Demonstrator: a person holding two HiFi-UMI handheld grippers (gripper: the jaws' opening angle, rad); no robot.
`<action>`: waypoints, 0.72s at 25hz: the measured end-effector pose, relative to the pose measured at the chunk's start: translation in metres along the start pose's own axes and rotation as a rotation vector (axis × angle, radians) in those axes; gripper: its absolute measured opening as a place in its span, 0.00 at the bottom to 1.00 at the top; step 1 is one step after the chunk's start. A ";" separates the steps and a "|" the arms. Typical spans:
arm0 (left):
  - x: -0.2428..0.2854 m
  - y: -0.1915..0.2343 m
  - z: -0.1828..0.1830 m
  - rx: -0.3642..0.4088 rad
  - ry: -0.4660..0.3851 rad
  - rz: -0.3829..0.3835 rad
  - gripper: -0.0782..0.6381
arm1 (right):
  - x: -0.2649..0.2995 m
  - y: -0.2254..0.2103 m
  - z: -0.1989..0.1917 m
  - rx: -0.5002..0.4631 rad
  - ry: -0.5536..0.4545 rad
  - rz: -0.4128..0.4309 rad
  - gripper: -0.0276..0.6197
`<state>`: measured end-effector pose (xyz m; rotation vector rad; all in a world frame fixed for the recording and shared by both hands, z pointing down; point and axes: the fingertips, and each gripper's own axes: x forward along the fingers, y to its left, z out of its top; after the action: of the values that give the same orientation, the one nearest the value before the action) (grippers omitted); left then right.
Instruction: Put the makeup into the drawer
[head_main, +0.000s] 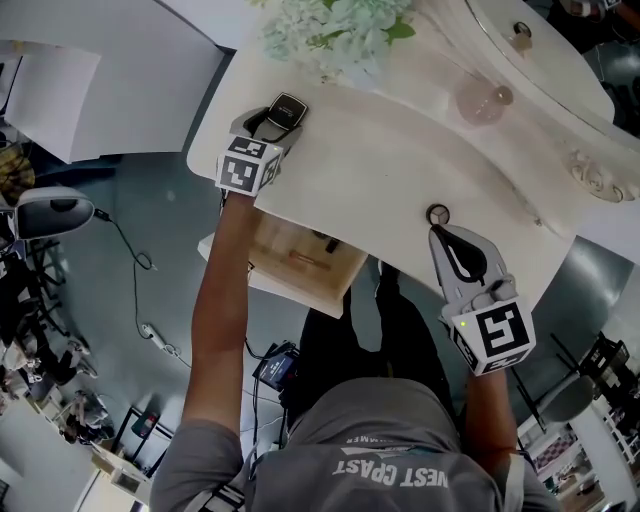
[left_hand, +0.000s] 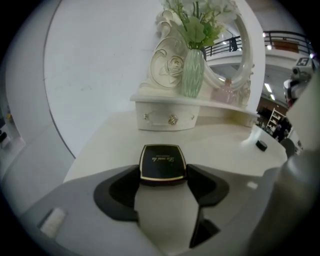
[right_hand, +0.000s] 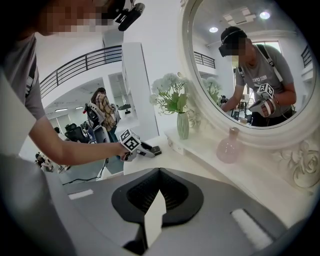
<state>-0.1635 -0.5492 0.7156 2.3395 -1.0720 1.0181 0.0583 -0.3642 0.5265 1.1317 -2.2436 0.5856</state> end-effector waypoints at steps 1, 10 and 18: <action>-0.001 0.000 0.000 0.000 -0.003 -0.001 0.52 | 0.001 0.000 0.001 -0.002 0.000 0.002 0.05; -0.034 -0.003 0.008 0.033 -0.043 -0.002 0.52 | 0.009 0.018 0.010 -0.041 -0.001 0.041 0.05; -0.079 -0.006 -0.013 0.050 -0.044 0.012 0.52 | 0.019 0.045 0.025 -0.111 0.000 0.097 0.05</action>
<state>-0.2002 -0.4987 0.6654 2.4088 -1.0899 1.0126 0.0042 -0.3657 0.5140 0.9735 -2.3107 0.4927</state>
